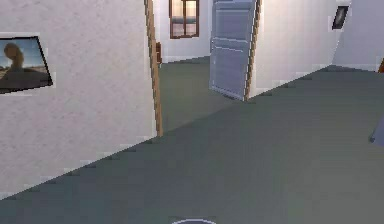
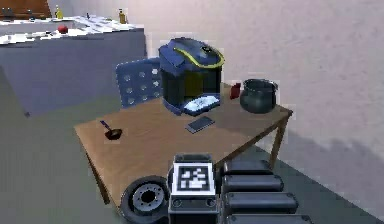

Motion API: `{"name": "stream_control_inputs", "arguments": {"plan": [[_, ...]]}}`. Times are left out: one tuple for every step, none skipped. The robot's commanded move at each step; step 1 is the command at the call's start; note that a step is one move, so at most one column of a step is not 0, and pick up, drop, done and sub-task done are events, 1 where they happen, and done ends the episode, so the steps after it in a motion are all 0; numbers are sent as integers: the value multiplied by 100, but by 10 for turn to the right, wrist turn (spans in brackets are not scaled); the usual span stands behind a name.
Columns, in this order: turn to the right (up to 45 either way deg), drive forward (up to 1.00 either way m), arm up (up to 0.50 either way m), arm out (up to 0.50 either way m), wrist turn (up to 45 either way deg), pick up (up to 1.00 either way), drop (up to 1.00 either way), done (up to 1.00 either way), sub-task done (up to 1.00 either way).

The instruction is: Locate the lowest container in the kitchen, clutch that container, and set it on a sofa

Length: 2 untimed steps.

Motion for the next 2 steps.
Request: {"name": "stream_control_inputs", "arguments": {"plan": [[0,100,0,0,0,0,0,0,0],[30,0,0,0,0,0,0,0,0]]}}
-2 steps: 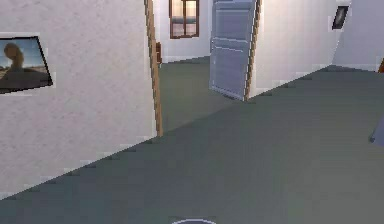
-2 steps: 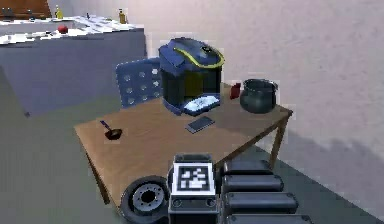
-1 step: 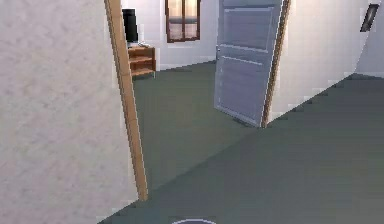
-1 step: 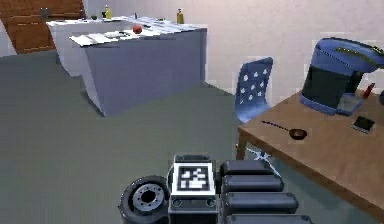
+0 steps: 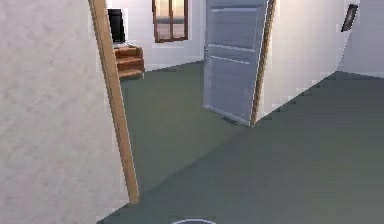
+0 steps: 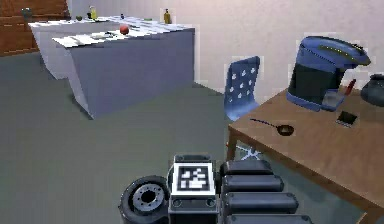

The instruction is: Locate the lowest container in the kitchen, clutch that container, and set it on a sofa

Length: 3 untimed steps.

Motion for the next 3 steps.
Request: {"name": "stream_control_inputs", "arguments": {"plan": [[0,100,0,0,0,0,0,0,0],[-210,0,0,0,0,0,0,0,0],[-30,0,0,0,0,0,0,0,0]]}}
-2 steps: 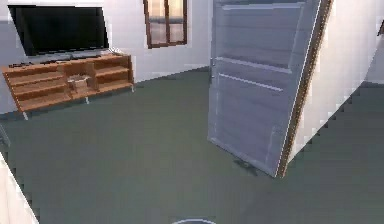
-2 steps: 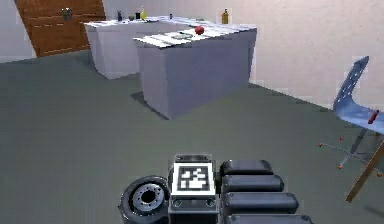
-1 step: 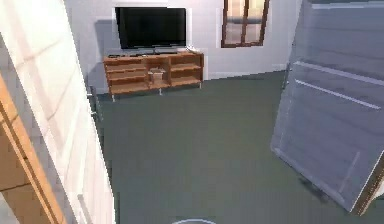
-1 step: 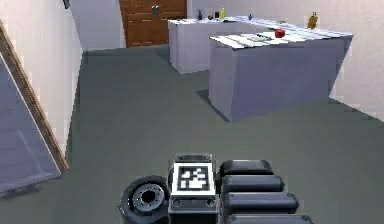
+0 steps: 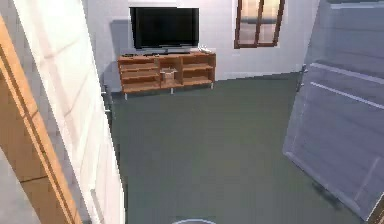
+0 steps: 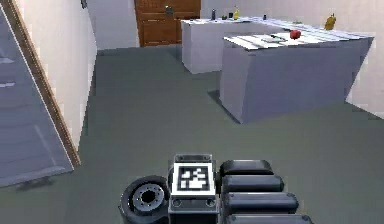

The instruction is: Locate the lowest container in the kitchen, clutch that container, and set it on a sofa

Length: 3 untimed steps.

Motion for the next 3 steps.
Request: {"name": "stream_control_inputs", "arguments": {"plan": [[0,100,0,0,0,0,0,0,0],[0,25,0,0,0,0,0,0,0],[-180,0,0,0,0,0,0,0,0]]}}
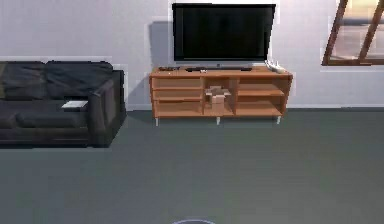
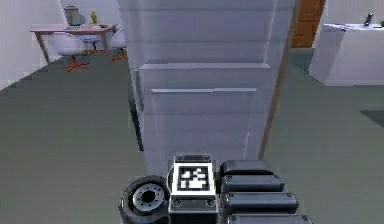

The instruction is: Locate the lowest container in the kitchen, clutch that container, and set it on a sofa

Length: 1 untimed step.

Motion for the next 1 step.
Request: {"name": "stream_control_inputs", "arguments": {"plan": [[0,40,0,0,0,0,0,0,0]]}}
